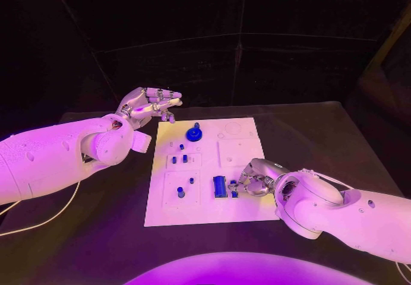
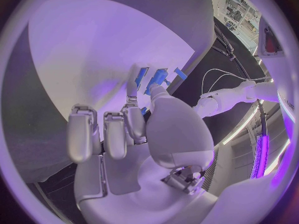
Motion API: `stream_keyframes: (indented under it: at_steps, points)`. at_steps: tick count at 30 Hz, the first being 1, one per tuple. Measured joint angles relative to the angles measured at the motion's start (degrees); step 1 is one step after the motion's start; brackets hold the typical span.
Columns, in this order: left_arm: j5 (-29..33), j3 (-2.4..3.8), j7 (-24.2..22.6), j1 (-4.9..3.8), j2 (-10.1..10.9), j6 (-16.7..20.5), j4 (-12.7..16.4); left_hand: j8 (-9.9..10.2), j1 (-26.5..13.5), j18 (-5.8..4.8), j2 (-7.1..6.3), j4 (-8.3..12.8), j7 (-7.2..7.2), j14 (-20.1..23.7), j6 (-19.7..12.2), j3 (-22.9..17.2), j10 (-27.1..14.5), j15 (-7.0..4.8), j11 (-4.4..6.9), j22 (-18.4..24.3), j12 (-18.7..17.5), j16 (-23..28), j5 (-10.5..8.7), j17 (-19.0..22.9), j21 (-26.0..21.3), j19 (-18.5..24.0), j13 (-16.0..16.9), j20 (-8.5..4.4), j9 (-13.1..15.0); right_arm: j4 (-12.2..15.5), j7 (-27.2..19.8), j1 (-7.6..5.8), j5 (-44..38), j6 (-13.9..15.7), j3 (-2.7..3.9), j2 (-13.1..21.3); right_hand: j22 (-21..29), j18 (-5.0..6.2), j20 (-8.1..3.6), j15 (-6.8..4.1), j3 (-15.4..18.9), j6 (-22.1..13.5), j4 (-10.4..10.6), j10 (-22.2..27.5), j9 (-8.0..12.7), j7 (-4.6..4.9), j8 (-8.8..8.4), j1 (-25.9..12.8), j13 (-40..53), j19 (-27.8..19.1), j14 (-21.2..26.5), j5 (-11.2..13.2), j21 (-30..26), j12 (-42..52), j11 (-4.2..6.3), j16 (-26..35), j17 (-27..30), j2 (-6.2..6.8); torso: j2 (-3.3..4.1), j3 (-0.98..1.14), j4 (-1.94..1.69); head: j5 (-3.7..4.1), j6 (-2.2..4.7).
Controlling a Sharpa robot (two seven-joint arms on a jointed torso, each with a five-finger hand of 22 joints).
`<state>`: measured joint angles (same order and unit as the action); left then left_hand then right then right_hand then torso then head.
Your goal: Assemble the parts on the task board
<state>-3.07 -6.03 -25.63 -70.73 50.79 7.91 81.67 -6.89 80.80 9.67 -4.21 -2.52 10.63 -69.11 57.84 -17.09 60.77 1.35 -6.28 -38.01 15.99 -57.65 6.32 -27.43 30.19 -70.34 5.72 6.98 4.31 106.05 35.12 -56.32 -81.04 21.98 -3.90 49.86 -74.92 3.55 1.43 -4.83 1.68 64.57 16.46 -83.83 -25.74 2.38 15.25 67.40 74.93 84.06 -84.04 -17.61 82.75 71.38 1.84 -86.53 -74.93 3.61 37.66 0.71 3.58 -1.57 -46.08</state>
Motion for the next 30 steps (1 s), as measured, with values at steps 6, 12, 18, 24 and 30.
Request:
stream_keyframes:
  at_steps: [6,12,18,24,30]
  points:
    - [0.00,0.00,0.01,0.00,0.00,-0.01,-0.02,0.00,0.00,0.00,0.00,0.08,0.00,0.00,0.00,-0.07,-0.07,0.00,-0.07,0.00,0.00,0.00,0.00,0.05,0.00,0.00,0.00,0.00,0.00,0.21,-0.01,0.00,-0.22,0.02,0.00,0.59,0.00,0.00,0.00,0.00,1.21,0.00,-0.04,0.00,-0.43,0.00,-0.32,-0.24,0.00,0.00,0.00,2.09,0.00,-0.27,0.00,0.00,0.00,-0.24,0.00,0.01,0.03,0.01,-0.03]
    - [0.00,0.00,0.02,0.00,0.00,-0.02,-0.06,0.00,0.00,0.00,0.00,0.08,0.00,0.00,0.00,-0.08,-0.07,0.00,-0.07,0.00,0.00,0.00,0.00,0.05,0.00,0.00,0.00,0.00,0.00,0.67,-0.15,0.00,-0.37,-0.02,0.00,1.38,0.00,-0.01,0.00,0.00,1.75,-0.20,-1.77,0.00,-0.99,0.20,-0.32,2.88,0.01,0.00,0.00,2.32,0.00,-0.27,0.00,0.00,0.01,-0.58,-0.02,0.03,0.03,0.04,0.03]
    - [0.00,0.00,0.02,0.00,-0.02,-0.02,-0.10,0.00,0.00,0.00,0.00,0.07,0.00,0.00,0.00,-0.08,-0.07,0.00,-0.07,0.00,0.00,0.00,0.00,0.05,0.00,0.00,0.00,0.00,0.01,0.91,-0.82,0.00,-0.39,0.32,0.00,2.48,0.01,0.00,-0.01,0.00,1.82,-0.55,-3.39,0.01,-1.29,0.50,-0.82,5.84,0.17,-0.01,0.00,2.31,-0.11,-0.41,-0.01,0.41,0.01,-0.71,-0.09,0.00,0.03,0.09,0.27]
    - [0.01,-0.03,0.01,0.06,-0.38,0.01,-0.65,0.00,-0.14,0.00,-0.14,-0.10,0.20,0.38,-0.23,0.10,-0.08,0.12,-0.08,0.02,0.27,0.00,0.00,0.23,-0.02,0.00,0.00,0.00,-0.06,0.14,-7.12,-0.02,5.92,2.69,0.00,4.70,7.97,0.54,1.08,1.30,2.81,-7.41,-3.21,4.90,0.17,3.10,-5.15,7.63,-4.05,-4.37,0.02,0.54,-5.41,-11.48,-2.60,4.47,0.01,-2.08,-0.55,-0.09,0.00,0.32,1.01]
    - [1.25,-0.05,-0.22,0.65,-1.36,0.47,-2.45,-0.47,-3.24,-0.02,-1.27,-2.22,0.10,6.80,-1.35,4.24,-0.49,0.95,-0.49,2.11,1.78,2.36,-2.84,2.11,-3.95,4.60,0.22,1.00,-0.13,-7.40,-21.33,-3.02,24.69,3.83,-0.03,4.80,35.57,5.92,2.62,2.90,2.03,-9.75,-4.76,17.96,2.29,4.79,-7.92,13.10,-21.45,-18.12,4.70,3.33,-25.71,-38.00,-4.11,25.35,19.59,-4.13,-2.07,-0.34,-0.24,0.77,1.66]
